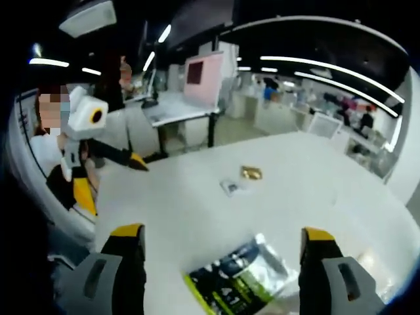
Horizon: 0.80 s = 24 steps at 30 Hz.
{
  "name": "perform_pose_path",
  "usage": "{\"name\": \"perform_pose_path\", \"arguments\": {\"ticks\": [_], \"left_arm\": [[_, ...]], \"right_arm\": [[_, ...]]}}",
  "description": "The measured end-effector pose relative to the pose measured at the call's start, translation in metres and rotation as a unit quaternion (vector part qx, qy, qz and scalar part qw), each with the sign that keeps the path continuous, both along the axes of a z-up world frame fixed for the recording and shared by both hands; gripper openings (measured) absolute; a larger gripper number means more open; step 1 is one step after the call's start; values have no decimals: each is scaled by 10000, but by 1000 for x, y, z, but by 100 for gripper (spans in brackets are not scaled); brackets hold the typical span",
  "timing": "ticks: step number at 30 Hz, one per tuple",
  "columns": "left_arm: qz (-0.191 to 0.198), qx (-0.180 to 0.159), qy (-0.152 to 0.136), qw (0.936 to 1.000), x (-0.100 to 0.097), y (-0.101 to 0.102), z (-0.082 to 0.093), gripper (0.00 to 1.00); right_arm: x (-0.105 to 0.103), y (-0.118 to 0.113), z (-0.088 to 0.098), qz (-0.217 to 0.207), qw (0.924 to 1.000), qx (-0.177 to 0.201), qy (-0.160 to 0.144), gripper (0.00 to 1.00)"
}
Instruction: Arrange the skincare products in the storage area until every visible bottle or jar stands upright without overlapping.
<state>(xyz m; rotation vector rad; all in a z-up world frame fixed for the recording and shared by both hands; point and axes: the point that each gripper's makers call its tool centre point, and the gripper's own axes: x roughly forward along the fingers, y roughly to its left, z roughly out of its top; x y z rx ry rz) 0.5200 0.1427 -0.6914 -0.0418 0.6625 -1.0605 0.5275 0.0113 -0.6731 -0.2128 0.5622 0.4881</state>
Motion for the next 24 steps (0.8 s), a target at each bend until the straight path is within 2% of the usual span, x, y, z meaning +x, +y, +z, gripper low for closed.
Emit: {"name": "perform_pose_path", "arguments": {"ticks": [3,10,17,24], "left_arm": [[1,43,-11,10000,3,-3,-3,99],[146,108,-23,9998,23,-9,-8,98],[385,186,-92,9990,55,-17,-13,97],[529,435,-232,9974,89,-21,-24,95]], "right_arm": [[2,0,-3,-21,10000,17,10,99],[8,1,-13,10,9999,-105,29,99],[20,1,-21,51,9999,-96,61,99],[29,1,-24,51,10000,-29,56,99]]}}
